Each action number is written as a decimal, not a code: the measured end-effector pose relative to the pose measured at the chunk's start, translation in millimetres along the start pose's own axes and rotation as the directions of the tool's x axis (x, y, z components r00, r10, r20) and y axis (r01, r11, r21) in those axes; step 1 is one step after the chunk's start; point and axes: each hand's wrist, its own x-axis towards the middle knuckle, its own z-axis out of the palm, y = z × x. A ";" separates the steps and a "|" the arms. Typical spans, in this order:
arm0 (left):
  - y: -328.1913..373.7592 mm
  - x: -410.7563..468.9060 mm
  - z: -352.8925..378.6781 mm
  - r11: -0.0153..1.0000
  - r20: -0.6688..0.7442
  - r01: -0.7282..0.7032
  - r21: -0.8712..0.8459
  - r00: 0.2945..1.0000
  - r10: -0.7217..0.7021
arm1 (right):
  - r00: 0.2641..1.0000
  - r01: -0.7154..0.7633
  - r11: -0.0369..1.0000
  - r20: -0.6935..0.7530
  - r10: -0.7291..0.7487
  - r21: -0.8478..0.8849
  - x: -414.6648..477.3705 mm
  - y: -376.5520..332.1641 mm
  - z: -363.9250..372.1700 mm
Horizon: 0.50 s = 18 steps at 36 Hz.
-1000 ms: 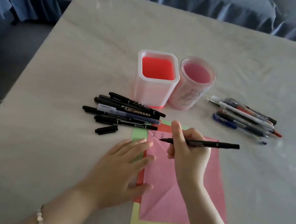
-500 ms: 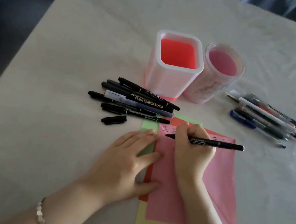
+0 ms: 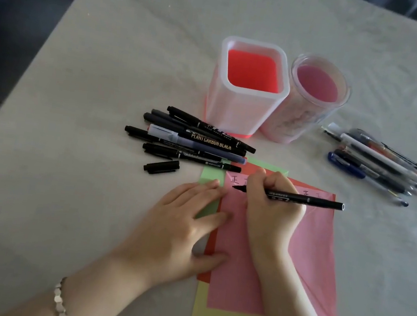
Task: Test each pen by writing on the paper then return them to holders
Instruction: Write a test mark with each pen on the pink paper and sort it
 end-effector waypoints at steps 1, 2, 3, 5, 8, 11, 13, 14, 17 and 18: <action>-0.1 -0.2 0.0 1.000 0.000 0.000 0.001 1.000 0.000 | 1.000 0.005 1.000 0.002 -0.005 0.005 -0.1 0.2 0.1; -0.1 -0.5 0.0 1.000 0.000 0.001 0.000 1.000 -0.001 | 1.000 0.009 1.000 0.005 -0.009 0.010 -0.1 0.1 0.1; -0.1 -0.5 0.0 1.000 0.000 0.002 -0.002 1.000 -0.002 | 1.000 0.013 1.000 0.009 -0.013 0.013 -0.2 0.1 0.3; 0.0 -0.5 -0.2 1.000 0.001 0.001 -0.002 1.000 -0.001 | 1.000 0.018 1.000 0.010 -0.018 0.012 -0.3 0.0 0.7; 0.1 0.2 -0.4 1.000 -0.004 0.001 -0.005 1.000 -0.001 | 0.999 0.031 0.999 0.013 -0.032 0.009 0.0 0.1 1.1; 0.2 0.5 -0.1 1.000 -0.010 -0.002 -0.006 1.000 0.002 | 0.999 0.045 0.999 0.006 -0.045 -0.007 0.5 0.6 0.8; 0.4 0.2 0.0 1.000 -0.008 -0.002 -0.003 1.000 0.002 | 0.999 0.031 0.999 -0.019 -0.031 -0.015 0.5 1.1 0.7; 0.4 0.1 0.0 1.000 -0.006 -0.001 -0.001 1.000 0.001 | 0.999 0.024 1.000 -0.030 -0.025 -0.019 0.5 1.0 0.8; 0.2 0.0 -0.4 1.000 0.002 0.002 0.006 1.000 -0.002 | 0.999 0.014 1.000 -0.034 -0.015 -0.025 0.4 0.9 0.6; 0.2 0.0 -0.6 1.000 0.002 0.002 0.008 1.000 -0.002 | 0.999 0.005 1.000 -0.036 -0.006 -0.018 0.7 0.6 0.5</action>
